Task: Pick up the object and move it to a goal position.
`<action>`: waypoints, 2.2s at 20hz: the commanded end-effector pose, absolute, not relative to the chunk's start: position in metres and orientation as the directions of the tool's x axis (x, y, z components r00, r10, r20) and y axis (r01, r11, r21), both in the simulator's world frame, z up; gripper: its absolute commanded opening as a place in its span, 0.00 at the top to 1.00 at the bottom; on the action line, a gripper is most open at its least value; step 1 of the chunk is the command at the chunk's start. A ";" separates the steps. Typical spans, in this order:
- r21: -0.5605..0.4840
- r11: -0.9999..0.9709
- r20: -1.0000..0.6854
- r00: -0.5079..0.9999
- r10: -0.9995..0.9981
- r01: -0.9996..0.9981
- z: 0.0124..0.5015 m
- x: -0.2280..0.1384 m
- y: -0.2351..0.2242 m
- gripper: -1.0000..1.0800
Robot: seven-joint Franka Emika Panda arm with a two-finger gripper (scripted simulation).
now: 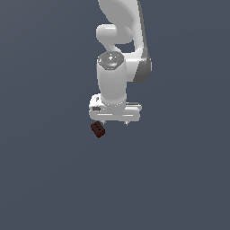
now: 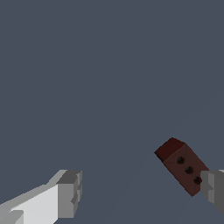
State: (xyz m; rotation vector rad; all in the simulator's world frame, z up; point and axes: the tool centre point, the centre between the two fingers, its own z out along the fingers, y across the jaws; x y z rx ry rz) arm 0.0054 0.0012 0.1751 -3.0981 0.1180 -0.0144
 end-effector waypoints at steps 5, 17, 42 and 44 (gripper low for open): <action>-0.034 -0.996 0.021 0.996 -0.081 -0.080 0.182 0.008 -0.007 0.04; -0.018 -0.996 0.048 0.995 -0.091 -0.090 0.195 0.012 -0.024 0.04; 0.008 -0.942 0.017 0.942 0.334 0.334 0.121 -0.023 -0.074 0.04; 0.008 -0.926 0.014 0.926 0.377 0.377 0.113 -0.027 -0.078 0.04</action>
